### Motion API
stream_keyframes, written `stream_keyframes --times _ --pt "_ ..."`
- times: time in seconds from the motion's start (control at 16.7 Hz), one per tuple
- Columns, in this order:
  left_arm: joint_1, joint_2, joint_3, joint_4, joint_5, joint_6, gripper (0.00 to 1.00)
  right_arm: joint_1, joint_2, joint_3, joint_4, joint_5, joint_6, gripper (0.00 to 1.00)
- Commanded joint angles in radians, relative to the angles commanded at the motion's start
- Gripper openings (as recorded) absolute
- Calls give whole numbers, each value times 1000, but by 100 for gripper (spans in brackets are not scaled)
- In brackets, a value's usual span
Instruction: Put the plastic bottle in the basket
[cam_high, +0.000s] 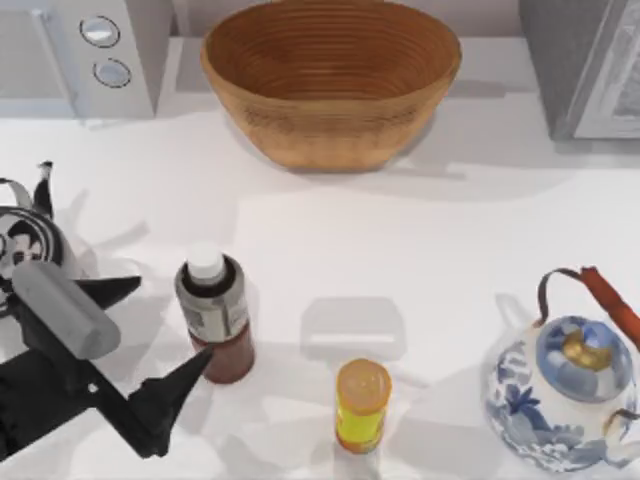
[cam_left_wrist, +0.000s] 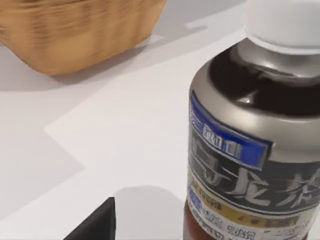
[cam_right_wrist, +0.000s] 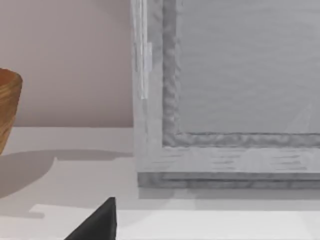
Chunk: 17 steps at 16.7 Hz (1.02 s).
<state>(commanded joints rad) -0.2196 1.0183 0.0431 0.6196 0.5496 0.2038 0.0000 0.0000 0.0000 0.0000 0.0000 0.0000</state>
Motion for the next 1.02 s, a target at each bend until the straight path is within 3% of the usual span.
stream_keyframes --times 0.48,1.02 --pt "-16 37 25 12 -8 -5 100 0 0 0 0 0 0 100" --pt "-163 405 182 247 -137 -55 100 0 0 0 0 0 0 100"
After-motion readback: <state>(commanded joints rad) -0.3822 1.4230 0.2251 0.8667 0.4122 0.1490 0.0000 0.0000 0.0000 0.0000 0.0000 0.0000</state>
